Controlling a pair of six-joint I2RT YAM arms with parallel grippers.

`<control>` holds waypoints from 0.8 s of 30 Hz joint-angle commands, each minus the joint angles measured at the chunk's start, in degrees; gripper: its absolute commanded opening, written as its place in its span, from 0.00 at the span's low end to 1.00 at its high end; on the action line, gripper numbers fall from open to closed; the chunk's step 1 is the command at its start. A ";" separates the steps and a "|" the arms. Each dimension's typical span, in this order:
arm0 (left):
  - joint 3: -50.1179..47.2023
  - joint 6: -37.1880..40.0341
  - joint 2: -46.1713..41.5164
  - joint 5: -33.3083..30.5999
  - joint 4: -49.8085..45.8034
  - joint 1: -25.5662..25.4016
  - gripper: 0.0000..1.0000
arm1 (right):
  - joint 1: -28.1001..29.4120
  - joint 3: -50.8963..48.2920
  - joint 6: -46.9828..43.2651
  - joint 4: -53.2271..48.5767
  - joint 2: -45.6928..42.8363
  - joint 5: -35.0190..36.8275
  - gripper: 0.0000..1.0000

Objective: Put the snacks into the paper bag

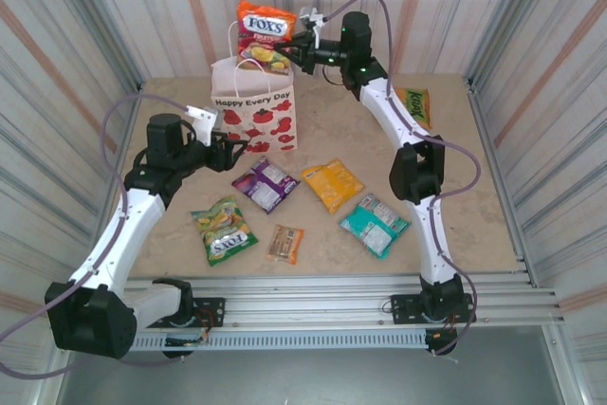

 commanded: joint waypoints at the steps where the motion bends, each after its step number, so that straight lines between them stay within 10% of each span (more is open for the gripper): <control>1: 1.13 1.92 0.52 0.63 -1.24 0.69 0.68 | 0.71 2.93 1.08 0.13 0.08 -2.52 0.09; 11: 1.26 1.35 1.17 2.43 -1.38 0.75 0.67 | 0.88 2.02 -0.43 -6.31 -2.47 -1.15 0.51; 24: -3.25 -0.53 -2.24 -1.45 -2.57 -5.66 0.65 | -0.57 -28.67 -0.54 -7.27 -25.92 7.07 0.55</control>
